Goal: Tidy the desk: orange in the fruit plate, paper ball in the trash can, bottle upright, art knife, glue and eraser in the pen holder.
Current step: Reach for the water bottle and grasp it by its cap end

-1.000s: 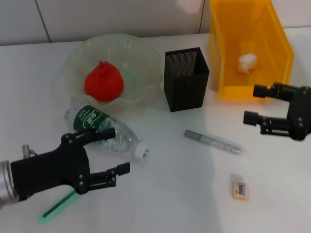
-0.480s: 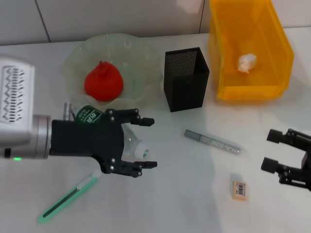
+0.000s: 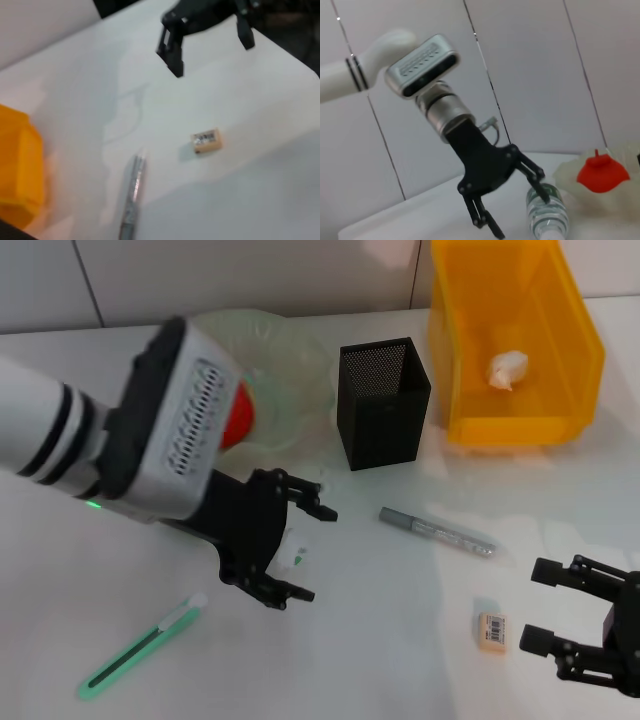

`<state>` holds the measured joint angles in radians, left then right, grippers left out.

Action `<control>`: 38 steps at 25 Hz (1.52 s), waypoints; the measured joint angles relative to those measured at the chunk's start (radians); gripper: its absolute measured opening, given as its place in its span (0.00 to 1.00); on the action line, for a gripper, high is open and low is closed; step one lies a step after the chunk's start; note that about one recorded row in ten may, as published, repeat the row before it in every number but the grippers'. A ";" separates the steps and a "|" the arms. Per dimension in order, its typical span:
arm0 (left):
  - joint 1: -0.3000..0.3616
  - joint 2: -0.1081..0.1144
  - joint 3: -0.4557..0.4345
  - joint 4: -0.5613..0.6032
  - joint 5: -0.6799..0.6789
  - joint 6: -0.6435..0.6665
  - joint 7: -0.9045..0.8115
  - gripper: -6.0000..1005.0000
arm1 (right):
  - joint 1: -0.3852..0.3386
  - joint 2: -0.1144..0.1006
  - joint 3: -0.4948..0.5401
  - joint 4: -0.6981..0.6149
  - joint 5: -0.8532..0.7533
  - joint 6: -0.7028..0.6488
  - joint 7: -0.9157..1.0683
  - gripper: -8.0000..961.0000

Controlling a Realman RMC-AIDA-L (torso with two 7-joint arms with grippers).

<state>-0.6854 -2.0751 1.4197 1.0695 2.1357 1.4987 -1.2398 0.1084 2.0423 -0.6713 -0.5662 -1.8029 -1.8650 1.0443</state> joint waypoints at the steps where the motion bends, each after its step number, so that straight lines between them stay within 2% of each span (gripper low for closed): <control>1: -0.016 -0.002 0.022 0.003 0.028 -0.003 -0.007 0.79 | -0.002 0.004 0.003 0.001 0.000 0.000 -0.020 0.83; 8: -0.054 -0.005 0.156 0.051 0.135 -0.075 -0.031 0.79 | -0.001 0.010 0.005 0.004 0.000 -0.013 -0.033 0.83; 20: -0.126 -0.005 0.259 0.007 0.213 -0.156 -0.059 0.79 | -0.023 0.011 0.019 0.006 -0.013 -0.024 -0.028 0.83; 26: -0.133 -0.005 0.267 -0.006 0.219 -0.165 -0.059 0.79 | -0.018 0.012 0.019 0.008 -0.013 -0.026 -0.027 0.83; 29: -0.152 -0.005 0.321 -0.045 0.243 -0.216 -0.064 0.79 | -0.017 0.013 0.019 0.007 -0.013 -0.027 -0.026 0.83; 38: -0.170 -0.005 0.362 -0.059 0.267 -0.222 -0.086 0.79 | -0.011 0.013 0.019 0.002 -0.013 -0.028 -0.014 0.83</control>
<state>-0.8555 -2.0800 1.7818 1.0107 2.4027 1.2763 -1.3257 0.0972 2.0556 -0.6519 -0.5642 -1.8163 -1.8930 1.0308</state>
